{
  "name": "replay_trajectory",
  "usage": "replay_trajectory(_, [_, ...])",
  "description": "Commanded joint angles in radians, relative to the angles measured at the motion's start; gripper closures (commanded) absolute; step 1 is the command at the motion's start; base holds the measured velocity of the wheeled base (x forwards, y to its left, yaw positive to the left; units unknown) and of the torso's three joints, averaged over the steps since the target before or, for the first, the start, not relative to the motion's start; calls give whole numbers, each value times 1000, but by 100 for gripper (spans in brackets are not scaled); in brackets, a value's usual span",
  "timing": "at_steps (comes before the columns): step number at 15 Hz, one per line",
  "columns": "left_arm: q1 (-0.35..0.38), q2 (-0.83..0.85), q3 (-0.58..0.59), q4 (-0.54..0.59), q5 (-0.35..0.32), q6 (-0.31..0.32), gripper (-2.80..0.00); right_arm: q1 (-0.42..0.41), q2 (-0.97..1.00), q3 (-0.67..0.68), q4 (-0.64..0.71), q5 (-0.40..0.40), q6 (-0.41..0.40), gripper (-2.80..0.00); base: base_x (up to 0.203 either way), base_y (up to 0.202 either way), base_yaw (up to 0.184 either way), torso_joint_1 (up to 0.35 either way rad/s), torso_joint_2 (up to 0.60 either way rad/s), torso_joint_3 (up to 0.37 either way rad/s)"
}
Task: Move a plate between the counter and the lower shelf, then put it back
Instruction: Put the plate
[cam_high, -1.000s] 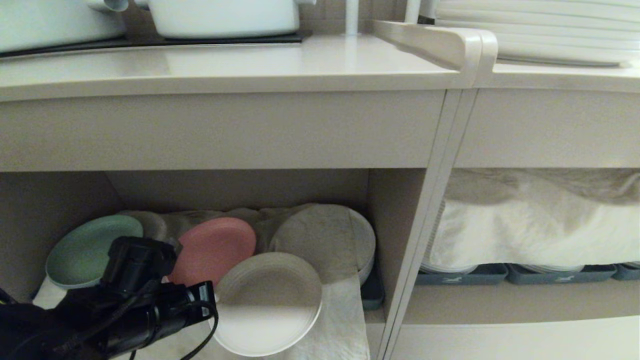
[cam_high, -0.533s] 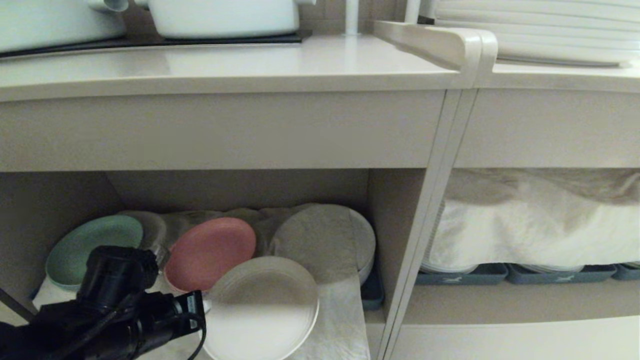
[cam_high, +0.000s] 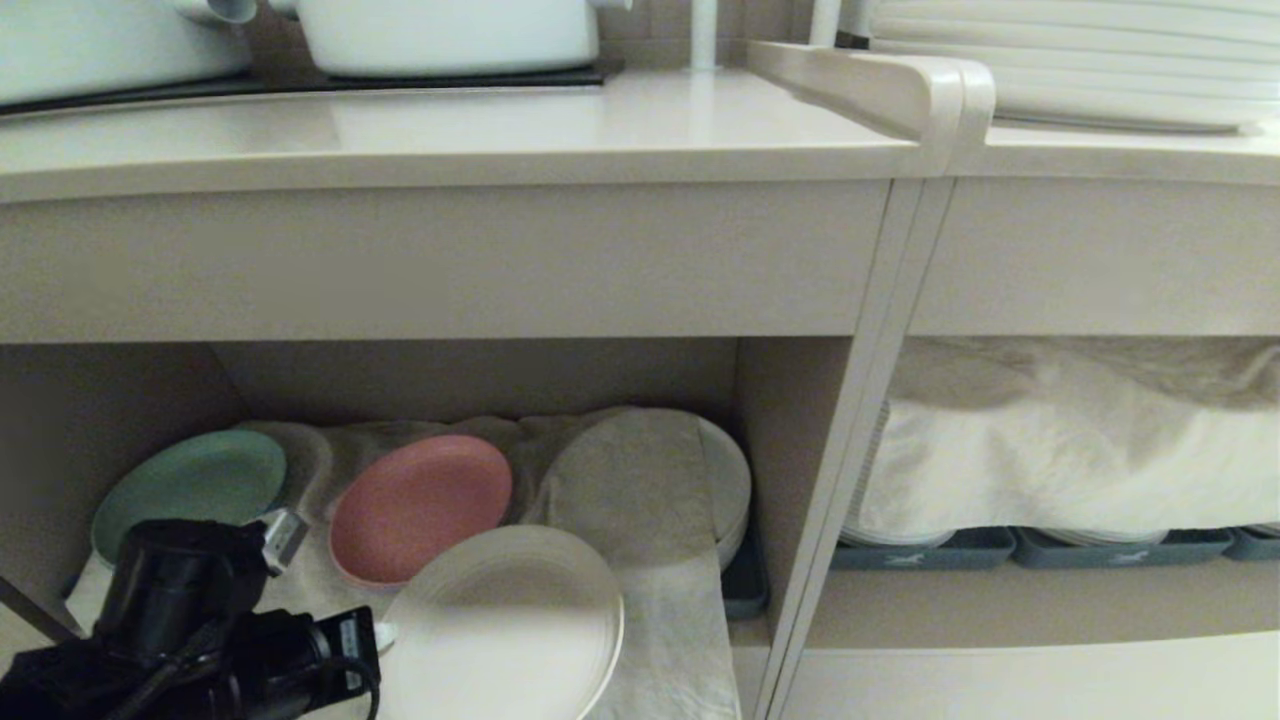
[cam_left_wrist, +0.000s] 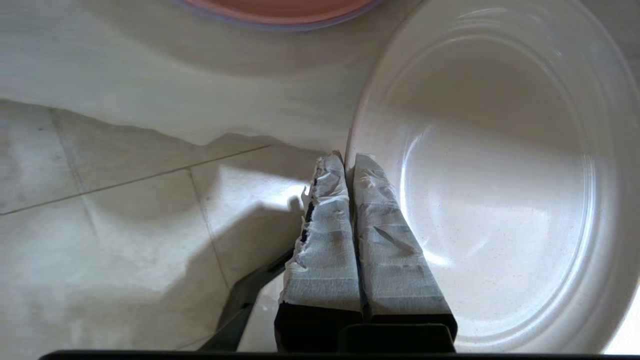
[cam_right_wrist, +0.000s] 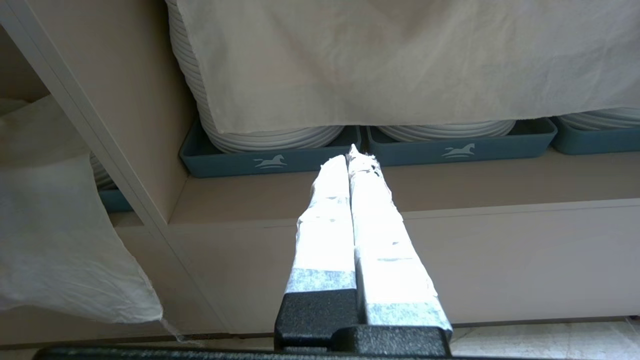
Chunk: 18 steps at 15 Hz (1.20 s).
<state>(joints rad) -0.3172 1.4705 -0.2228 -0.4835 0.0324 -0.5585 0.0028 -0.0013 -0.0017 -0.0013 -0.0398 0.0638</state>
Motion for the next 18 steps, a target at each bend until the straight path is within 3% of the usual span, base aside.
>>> replay_trajectory(1, [20,-37,19,8,-4,7,0,0,1,0,0,0,1,0,0,0,0,0,0,0])
replay_trajectory(4, [31,-76,42,11,-11,11,0,0,1,0,0,0,1,0,0,0,0,0,0,0])
replay_trajectory(9, [76,-164,78,65,-13,71,0,0,1,-1,0,0,1,0,0,0,0,0,0,0])
replay_trajectory(18, [86,-316,91,223,-23,68,0,0,1,0,0,0,1,0,0,0,0,0,0,0])
